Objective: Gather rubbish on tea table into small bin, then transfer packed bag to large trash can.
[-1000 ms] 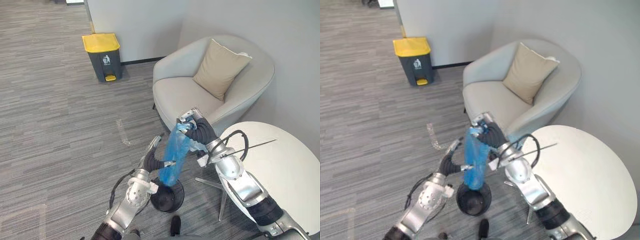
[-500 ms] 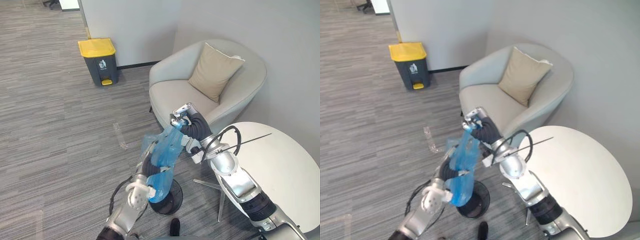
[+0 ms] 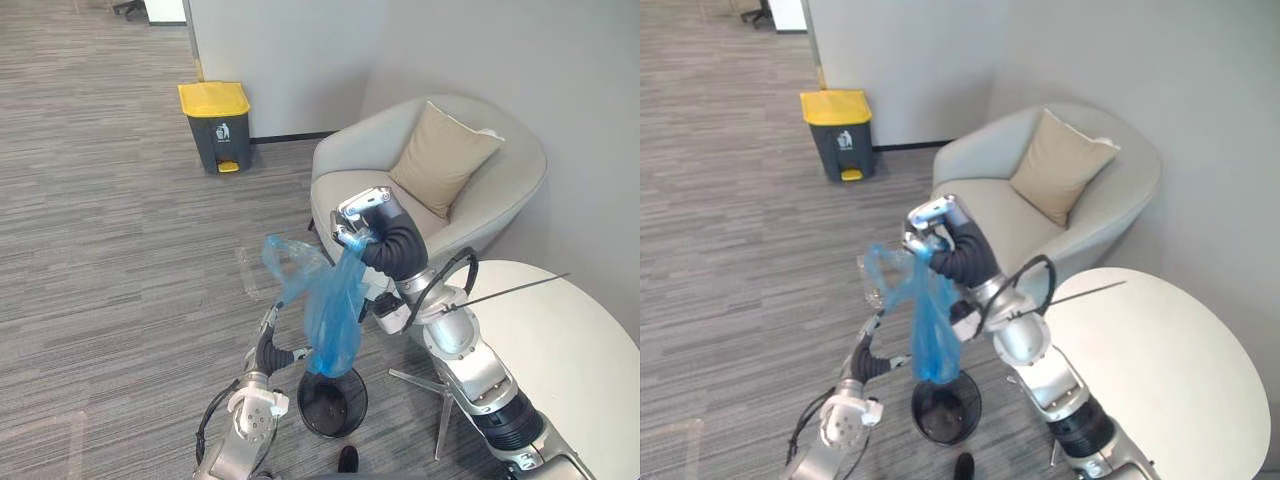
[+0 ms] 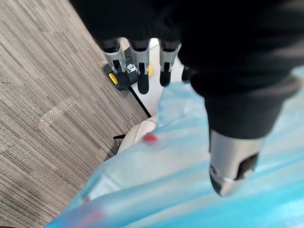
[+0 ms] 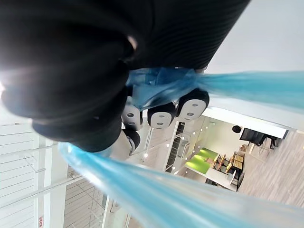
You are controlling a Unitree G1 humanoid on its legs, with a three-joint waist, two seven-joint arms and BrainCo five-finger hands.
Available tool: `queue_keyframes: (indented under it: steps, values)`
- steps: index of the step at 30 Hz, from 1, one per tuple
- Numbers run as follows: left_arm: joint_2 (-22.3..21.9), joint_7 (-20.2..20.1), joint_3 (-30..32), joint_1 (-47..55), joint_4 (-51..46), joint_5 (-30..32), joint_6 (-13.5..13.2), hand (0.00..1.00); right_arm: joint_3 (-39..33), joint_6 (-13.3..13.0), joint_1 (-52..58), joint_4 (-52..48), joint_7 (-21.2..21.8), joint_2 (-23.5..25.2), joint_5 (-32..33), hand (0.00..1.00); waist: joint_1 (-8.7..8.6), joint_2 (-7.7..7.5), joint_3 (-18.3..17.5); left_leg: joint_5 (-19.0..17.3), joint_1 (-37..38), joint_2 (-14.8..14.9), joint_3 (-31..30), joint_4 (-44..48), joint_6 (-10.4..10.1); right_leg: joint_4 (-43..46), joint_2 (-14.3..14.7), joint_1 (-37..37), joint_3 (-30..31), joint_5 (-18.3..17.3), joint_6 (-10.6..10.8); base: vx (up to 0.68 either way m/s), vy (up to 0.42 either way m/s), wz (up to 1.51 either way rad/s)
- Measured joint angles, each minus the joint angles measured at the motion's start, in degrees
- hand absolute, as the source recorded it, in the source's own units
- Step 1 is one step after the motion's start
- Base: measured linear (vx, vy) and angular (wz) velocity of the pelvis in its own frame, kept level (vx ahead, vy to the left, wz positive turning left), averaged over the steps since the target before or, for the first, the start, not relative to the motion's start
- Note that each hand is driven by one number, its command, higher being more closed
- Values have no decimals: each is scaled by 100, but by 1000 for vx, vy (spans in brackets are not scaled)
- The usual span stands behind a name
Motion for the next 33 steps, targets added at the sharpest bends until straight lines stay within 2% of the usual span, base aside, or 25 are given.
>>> queue_keyframes:
  steps: [16, 33]
  values:
    - [79, -390, -780, -247, -567, -310, -130, 0, 469, 87, -475, 374, 120, -95, -19, 100, -3, 16, 11, 8, -6, -23, 59, -14, 4, -41, -9, -17, 69, -3, 3, -3, 0, -1]
    - [79, -395, -876, -345, -786, -441, -133, 0, 468, 143, -508, 819, 225, -120, -246, 100, -5, 23, 17, 8, -9, -29, 72, -8, 4, -41, -13, -31, 78, -11, 13, 0, 0, 0]
